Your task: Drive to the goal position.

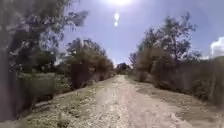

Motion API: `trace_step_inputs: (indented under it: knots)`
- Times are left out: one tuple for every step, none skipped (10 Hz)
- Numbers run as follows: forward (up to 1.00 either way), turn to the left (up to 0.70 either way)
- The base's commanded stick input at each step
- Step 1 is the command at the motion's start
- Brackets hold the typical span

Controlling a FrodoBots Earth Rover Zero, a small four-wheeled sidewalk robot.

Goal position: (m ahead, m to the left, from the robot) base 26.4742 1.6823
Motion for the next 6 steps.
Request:
trace_step_inputs:
  knots:
    - [0.7,0.0]
    - [0.7,0.0]
    - [0.7,0.0]
    - [0.7,0.0]
    - [0.7,0.0]
    - [0.7,0.0]
